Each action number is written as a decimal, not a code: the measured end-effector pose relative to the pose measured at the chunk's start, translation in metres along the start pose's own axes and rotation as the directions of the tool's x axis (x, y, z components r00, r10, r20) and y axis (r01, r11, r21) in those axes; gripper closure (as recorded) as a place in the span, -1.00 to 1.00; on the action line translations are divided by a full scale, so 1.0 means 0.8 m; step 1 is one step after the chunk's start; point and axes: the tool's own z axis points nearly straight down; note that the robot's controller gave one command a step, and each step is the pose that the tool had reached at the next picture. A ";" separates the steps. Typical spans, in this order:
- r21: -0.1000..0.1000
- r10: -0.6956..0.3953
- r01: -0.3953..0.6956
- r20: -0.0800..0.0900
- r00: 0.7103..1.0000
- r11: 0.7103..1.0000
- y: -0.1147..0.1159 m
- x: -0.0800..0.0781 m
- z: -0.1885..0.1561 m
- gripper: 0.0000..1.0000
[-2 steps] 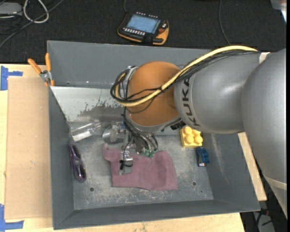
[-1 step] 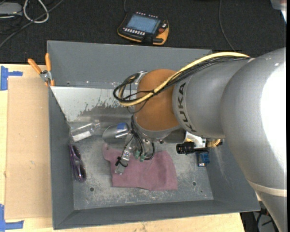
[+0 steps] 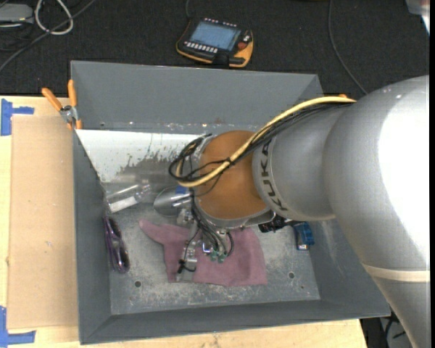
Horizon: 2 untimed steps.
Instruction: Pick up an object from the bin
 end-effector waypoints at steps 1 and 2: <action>0.009 0.474 -0.474 -0.008 0.881 0.881 0.008 0.017 -0.001 1.00; 0.008 0.475 -0.475 -0.008 0.880 0.880 0.008 0.017 -0.001 1.00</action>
Offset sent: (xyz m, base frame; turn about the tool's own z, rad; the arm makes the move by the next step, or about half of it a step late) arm 0.0000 0.0000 0.0000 0.0000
